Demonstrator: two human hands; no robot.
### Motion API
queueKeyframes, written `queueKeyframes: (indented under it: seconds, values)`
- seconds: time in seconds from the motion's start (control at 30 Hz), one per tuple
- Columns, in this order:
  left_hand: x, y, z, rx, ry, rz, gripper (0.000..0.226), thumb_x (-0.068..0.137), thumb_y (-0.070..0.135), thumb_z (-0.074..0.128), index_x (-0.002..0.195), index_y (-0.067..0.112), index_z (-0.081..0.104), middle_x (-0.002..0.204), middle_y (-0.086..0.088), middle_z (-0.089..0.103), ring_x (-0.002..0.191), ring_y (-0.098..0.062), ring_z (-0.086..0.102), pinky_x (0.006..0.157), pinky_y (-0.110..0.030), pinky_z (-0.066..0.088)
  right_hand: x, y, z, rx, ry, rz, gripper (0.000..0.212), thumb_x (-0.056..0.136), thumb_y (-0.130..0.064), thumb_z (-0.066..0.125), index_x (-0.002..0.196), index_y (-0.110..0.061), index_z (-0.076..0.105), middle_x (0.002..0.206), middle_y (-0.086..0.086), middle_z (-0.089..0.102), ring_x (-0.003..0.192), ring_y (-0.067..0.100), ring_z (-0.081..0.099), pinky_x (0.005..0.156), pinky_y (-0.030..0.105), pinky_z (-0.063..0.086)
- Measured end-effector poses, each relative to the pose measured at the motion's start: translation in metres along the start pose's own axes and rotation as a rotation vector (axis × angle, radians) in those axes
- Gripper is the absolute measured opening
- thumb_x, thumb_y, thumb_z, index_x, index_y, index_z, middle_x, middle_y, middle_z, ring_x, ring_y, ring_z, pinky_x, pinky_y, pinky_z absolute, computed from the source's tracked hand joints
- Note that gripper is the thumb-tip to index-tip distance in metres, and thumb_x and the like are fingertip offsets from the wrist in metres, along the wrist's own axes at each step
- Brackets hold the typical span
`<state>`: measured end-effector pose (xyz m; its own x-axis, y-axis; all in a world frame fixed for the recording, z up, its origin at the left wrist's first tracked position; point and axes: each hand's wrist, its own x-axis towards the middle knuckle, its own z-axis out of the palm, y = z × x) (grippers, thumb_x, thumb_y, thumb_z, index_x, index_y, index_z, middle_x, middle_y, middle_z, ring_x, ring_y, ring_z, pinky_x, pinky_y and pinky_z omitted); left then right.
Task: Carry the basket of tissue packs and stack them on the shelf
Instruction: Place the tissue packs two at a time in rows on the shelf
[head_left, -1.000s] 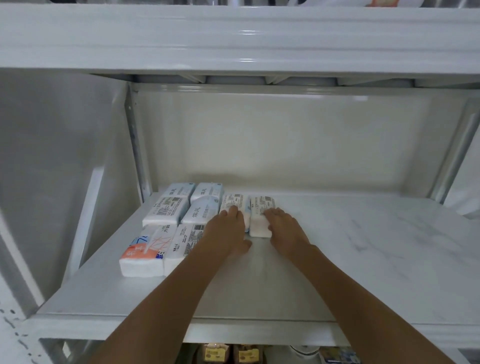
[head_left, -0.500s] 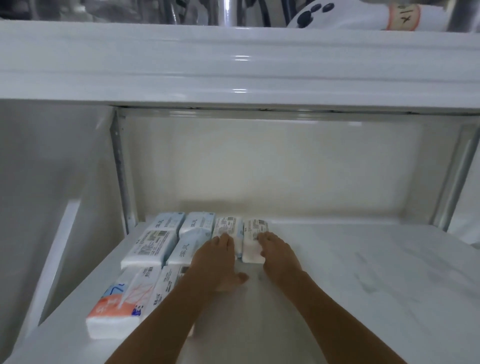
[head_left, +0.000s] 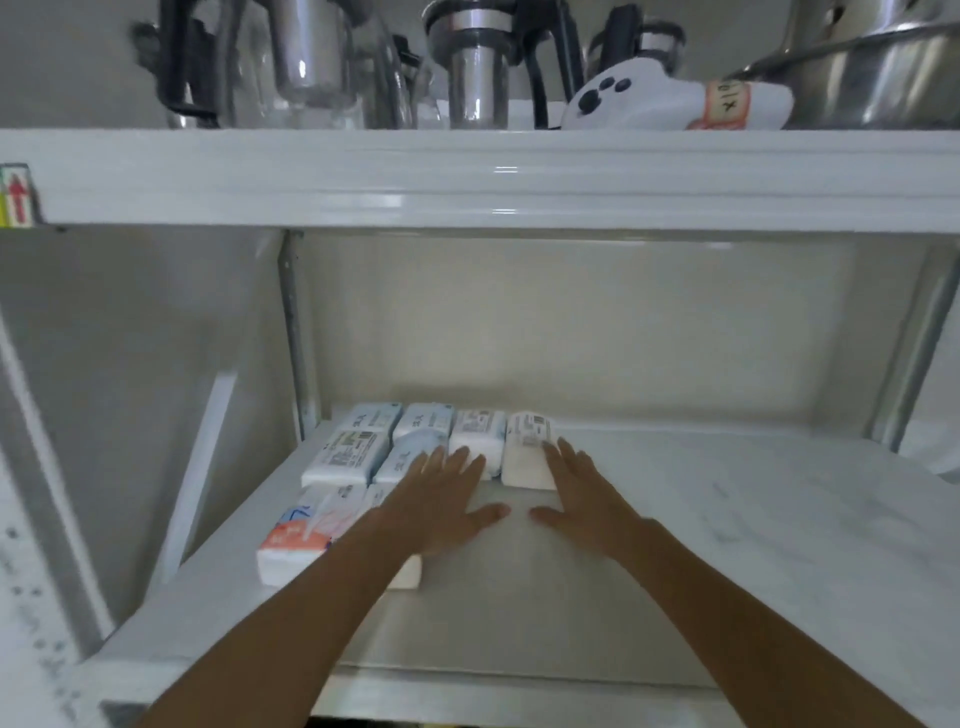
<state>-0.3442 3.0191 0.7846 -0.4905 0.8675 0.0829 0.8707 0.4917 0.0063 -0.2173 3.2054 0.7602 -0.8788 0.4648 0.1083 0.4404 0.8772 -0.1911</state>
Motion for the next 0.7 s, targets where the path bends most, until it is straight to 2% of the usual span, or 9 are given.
queueKeyframes:
  seconds: [0.07, 0.17, 0.3, 0.5, 0.7]
  values:
    - [-0.022, 0.003, 0.0, 0.005, 0.003, 0.016, 0.091, 0.095, 0.076, 0.023, 0.165, 0.019, 0.009, 0.174, -0.007, 0.004, 0.16, -0.028, -0.002, 0.129, -0.045, 0.001, -0.02, -0.001, 0.004, 0.107, 0.009, 0.018, 0.101, 0.097, -0.058, 0.056, 0.164, -0.017, -0.008, 0.173, 0.009, -0.009, 0.159, 0.033, 0.001, 0.127, 0.046, 0.015]
    - [-0.053, 0.009, 0.003, 0.023, 0.028, 0.024, 0.081, 0.101, 0.066, 0.027, 0.164, 0.018, 0.012, 0.174, -0.005, 0.007, 0.16, -0.024, -0.001, 0.129, -0.043, 0.001, -0.046, -0.007, 0.009, 0.171, 0.018, 0.051, 0.098, 0.096, -0.061, 0.055, 0.164, -0.016, 0.001, 0.173, 0.008, 0.0, 0.158, 0.028, 0.008, 0.126, 0.045, 0.02]
    - [-0.084, 0.021, 0.01, 0.025, 0.109, 0.027, 0.075, 0.102, 0.063, 0.032, 0.161, 0.019, 0.023, 0.171, -0.005, 0.019, 0.159, -0.024, 0.009, 0.129, -0.044, 0.006, -0.076, -0.027, 0.005, 0.193, 0.04, 0.042, 0.084, 0.098, -0.058, 0.054, 0.16, -0.013, 0.019, 0.167, 0.009, 0.024, 0.152, 0.029, 0.024, 0.119, 0.044, 0.029]
    - [-0.139, 0.021, 0.034, -0.044, 0.273, -0.023, 0.072, 0.094, 0.067, 0.037, 0.15, 0.023, 0.047, 0.152, -0.001, 0.051, 0.141, -0.023, 0.045, 0.119, -0.04, 0.034, -0.109, -0.053, 0.025, 0.176, 0.066, -0.005, 0.077, 0.093, -0.068, 0.05, 0.152, -0.02, 0.043, 0.16, 0.003, 0.042, 0.146, 0.025, 0.037, 0.117, 0.042, 0.036]
    - [-0.21, 0.003, 0.062, -0.065, 0.384, -0.007, 0.065, 0.092, 0.056, 0.051, 0.144, 0.018, 0.054, 0.143, -0.007, 0.055, 0.131, -0.028, 0.052, 0.111, -0.042, 0.041, -0.155, -0.079, 0.045, 0.261, 0.137, -0.063, 0.062, 0.095, -0.065, 0.052, 0.135, -0.019, 0.06, 0.144, 0.001, 0.056, 0.132, 0.023, 0.052, 0.108, 0.041, 0.042]
